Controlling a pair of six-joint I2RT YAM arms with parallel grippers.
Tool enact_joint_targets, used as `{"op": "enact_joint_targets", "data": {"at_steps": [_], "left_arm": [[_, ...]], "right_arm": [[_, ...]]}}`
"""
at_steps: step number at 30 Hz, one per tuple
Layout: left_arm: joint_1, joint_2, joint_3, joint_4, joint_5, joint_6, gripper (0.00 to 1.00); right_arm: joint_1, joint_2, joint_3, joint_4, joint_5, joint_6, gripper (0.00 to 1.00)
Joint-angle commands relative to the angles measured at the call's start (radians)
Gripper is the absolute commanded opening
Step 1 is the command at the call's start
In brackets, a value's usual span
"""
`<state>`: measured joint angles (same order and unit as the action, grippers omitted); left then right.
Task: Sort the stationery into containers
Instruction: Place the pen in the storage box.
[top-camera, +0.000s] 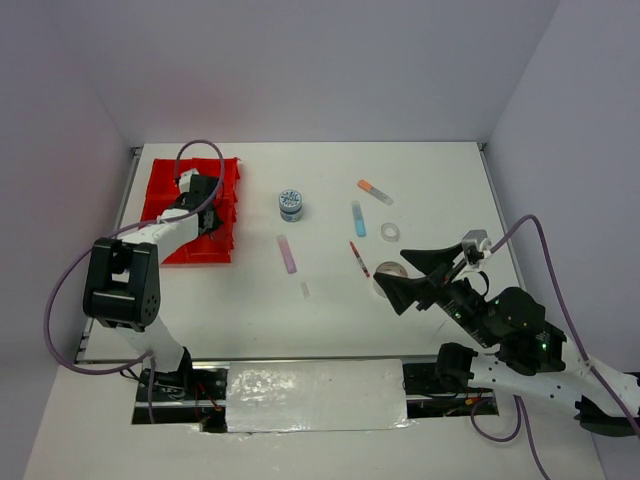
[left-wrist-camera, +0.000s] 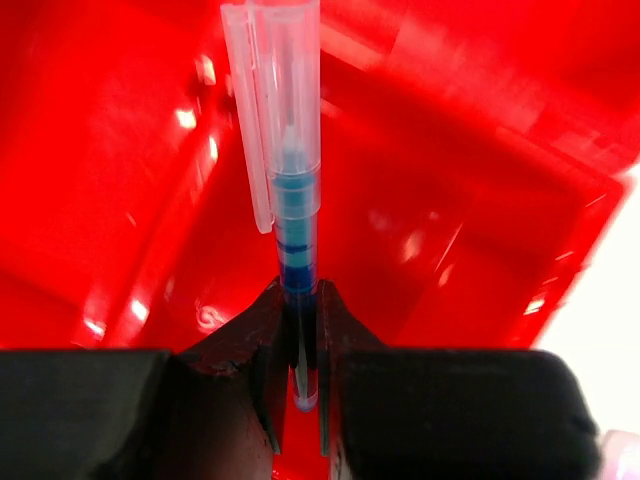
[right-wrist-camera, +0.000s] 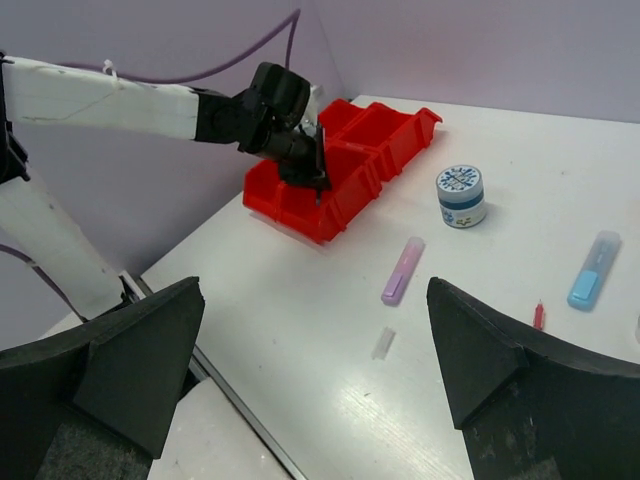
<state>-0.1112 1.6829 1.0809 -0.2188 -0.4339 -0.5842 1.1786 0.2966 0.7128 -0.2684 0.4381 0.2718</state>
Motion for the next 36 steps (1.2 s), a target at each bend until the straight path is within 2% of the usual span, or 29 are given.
{"op": "enact_joint_targets", "data": {"at_steps": [1,8,11,14,18,23,29,30,31,36], "left_arm": [[-0.002,-0.048,-0.056,0.085,0.041,-0.057,0.05],[-0.011,-0.092,-0.111,0.099,0.067,-0.074,0.15],[-0.016,-0.118,-0.13,0.11,0.072,-0.075,0.28],[-0.016,-0.123,-0.136,0.113,0.075,-0.075,0.48],[-0.016,-0.107,-0.134,0.108,0.073,-0.085,0.6],[-0.016,-0.129,-0.125,0.101,0.093,-0.097,0.65],[-0.024,-0.316,-0.055,0.015,0.112,-0.091,0.75],[-0.03,-0.337,-0.03,-0.003,0.113,-0.086,0.79],[-0.033,-0.36,-0.015,-0.022,0.115,-0.08,0.99],[-0.111,-0.482,0.039,-0.186,0.112,-0.077,0.99]], "right_arm": [[0.004,0.01,-0.001,0.003,0.013,-0.019,1.0],[0.003,0.047,-0.009,0.029,0.001,-0.008,1.0],[0.004,0.073,0.002,0.034,-0.01,-0.003,1.0],[0.003,0.091,0.008,0.04,-0.018,0.003,1.0],[0.003,0.102,0.014,0.04,-0.022,0.006,1.0],[0.003,0.107,0.033,0.029,-0.029,0.001,1.0],[0.003,0.128,0.048,0.029,-0.003,0.0,1.0],[0.003,0.134,0.047,0.028,0.011,0.001,1.0],[0.003,0.159,0.05,0.017,0.036,0.004,1.0],[-0.008,0.256,0.062,-0.048,0.097,0.059,1.0]]}}
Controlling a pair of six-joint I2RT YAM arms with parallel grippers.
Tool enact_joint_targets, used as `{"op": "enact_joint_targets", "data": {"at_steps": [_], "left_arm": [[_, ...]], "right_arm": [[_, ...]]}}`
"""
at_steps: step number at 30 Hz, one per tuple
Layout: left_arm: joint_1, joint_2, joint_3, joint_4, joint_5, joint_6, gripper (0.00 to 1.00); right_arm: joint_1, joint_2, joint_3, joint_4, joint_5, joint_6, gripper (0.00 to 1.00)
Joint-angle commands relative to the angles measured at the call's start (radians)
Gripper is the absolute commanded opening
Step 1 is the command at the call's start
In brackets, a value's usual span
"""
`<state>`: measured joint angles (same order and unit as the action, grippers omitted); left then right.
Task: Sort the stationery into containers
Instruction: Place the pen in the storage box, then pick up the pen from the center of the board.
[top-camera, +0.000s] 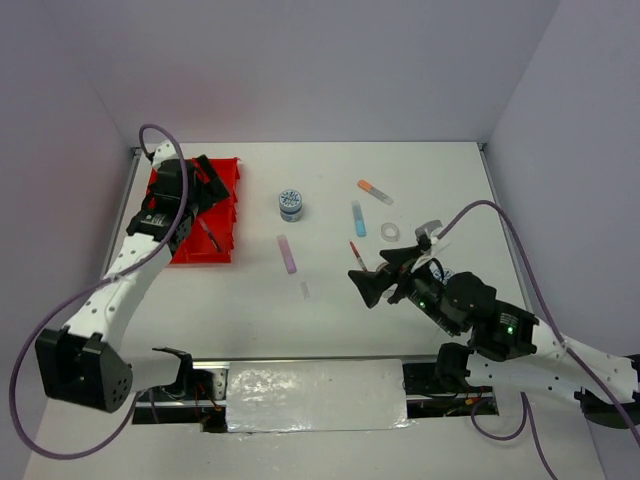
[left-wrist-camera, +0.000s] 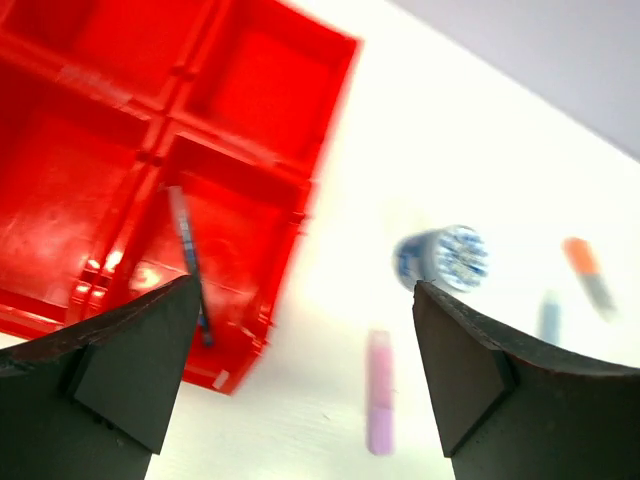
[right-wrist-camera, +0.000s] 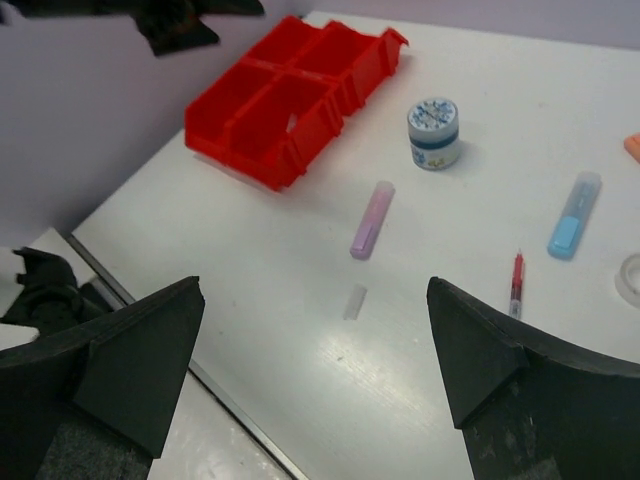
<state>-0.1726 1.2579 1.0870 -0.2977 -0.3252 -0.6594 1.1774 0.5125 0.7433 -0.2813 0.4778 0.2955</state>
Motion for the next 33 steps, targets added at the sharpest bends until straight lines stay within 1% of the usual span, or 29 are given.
{"op": "enact_joint_targets", "data": {"at_steps": [1,2,4,5,6,7,8,9,10,11,12,13,14,16,17,18,20,22,24,25,26,28,30,31,32,33], "left_arm": [[-0.071,-0.101,0.028,-0.13,-0.005,-0.009,0.99],[-0.093,-0.126,0.019,-0.136,-0.011,-0.014,0.99],[-0.181,-0.169,-0.009,-0.155,-0.047,-0.046,0.99],[-0.215,-0.207,-0.021,-0.155,-0.064,-0.08,0.99],[-0.293,-0.221,-0.045,-0.162,-0.081,-0.103,0.99],[-0.335,-0.233,-0.059,-0.164,-0.124,-0.132,0.99],[-0.375,-0.244,-0.074,-0.167,-0.147,-0.196,0.99],[-0.445,-0.245,-0.106,-0.161,-0.161,-0.218,0.99],[-0.48,-0.242,-0.124,-0.153,-0.194,-0.239,0.99],[-0.514,-0.218,-0.139,-0.149,-0.222,-0.279,0.99],[-0.572,-0.2,-0.156,-0.149,-0.247,-0.295,0.99],[-0.596,-0.175,-0.159,-0.161,-0.267,-0.31,0.99],[-0.611,-0.117,-0.159,-0.161,-0.271,-0.331,0.99],[-0.669,-0.028,-0.151,-0.153,-0.271,-0.364,0.99],[-0.72,0.001,-0.141,-0.153,-0.284,-0.382,0.99],[-0.741,0.029,-0.134,-0.153,-0.297,-0.396,0.99],[-0.78,0.116,-0.105,-0.188,-0.33,-0.482,0.99],[-0.783,0.193,-0.082,-0.198,-0.31,-0.509,0.99],[-0.789,0.23,-0.055,-0.21,-0.296,-0.54,0.99],[-0.792,0.248,-0.049,-0.216,-0.296,-0.56,0.99],[-0.794,0.25,-0.045,-0.231,-0.299,-0.575,0.99],[-0.794,0.23,-0.058,-0.245,-0.304,-0.623,0.99],[-0.794,0.207,-0.081,-0.262,-0.314,-0.644,0.99],[-0.794,0.181,-0.091,-0.267,-0.317,-0.654,0.99],[-0.794,0.167,-0.098,-0.28,-0.321,-0.658,0.99],[-0.795,0.153,-0.104,-0.279,-0.322,-0.658,0.99]], "right_arm": [[-0.025,0.066,0.03,-0.044,0.061,0.06,1.0],[-0.038,0.078,0.027,-0.048,0.056,0.071,1.0],[-0.086,0.13,0.028,-0.085,0.032,0.12,1.0],[-0.158,0.15,0.033,-0.1,-0.016,0.135,1.0],[-0.2,0.168,0.033,-0.113,-0.057,0.151,1.0],[-0.246,0.199,0.031,-0.127,-0.103,0.174,1.0],[-0.29,0.211,0.027,-0.13,-0.148,0.185,1.0],[-0.353,0.221,0.012,-0.13,-0.206,0.192,1.0],[-0.372,0.236,0.005,-0.125,-0.223,0.198,1.0],[-0.392,0.248,-0.001,-0.124,-0.234,0.195,1.0],[-0.413,0.264,0.002,-0.125,-0.248,0.195,1.0],[-0.418,0.302,0.008,-0.146,-0.248,0.198,1.0],[-0.421,0.322,0.017,-0.157,-0.243,0.198,1.0],[-0.43,0.368,0.045,-0.199,-0.194,0.218,1.0],[-0.433,0.379,0.054,-0.203,-0.188,0.218,1.0],[-0.446,0.398,0.059,-0.208,-0.195,0.215,1.0],[-0.485,0.432,0.094,-0.222,-0.221,0.191,1.0],[-0.531,0.498,0.122,-0.245,-0.266,0.148,0.99],[-0.556,0.576,0.168,-0.249,-0.326,0.085,0.98],[-0.565,0.605,0.186,-0.255,-0.352,0.065,0.96],[-0.567,0.671,0.232,-0.263,-0.352,0.05,0.95],[-0.578,0.739,0.278,-0.288,-0.37,0.005,0.9],[-0.596,0.846,0.344,-0.297,-0.375,-0.039,0.87],[-0.608,0.883,0.367,-0.305,-0.375,-0.045,0.82],[-0.636,0.961,0.416,-0.314,-0.387,-0.056,0.78],[-0.647,1.001,0.438,-0.324,-0.393,-0.074,0.7]]}}
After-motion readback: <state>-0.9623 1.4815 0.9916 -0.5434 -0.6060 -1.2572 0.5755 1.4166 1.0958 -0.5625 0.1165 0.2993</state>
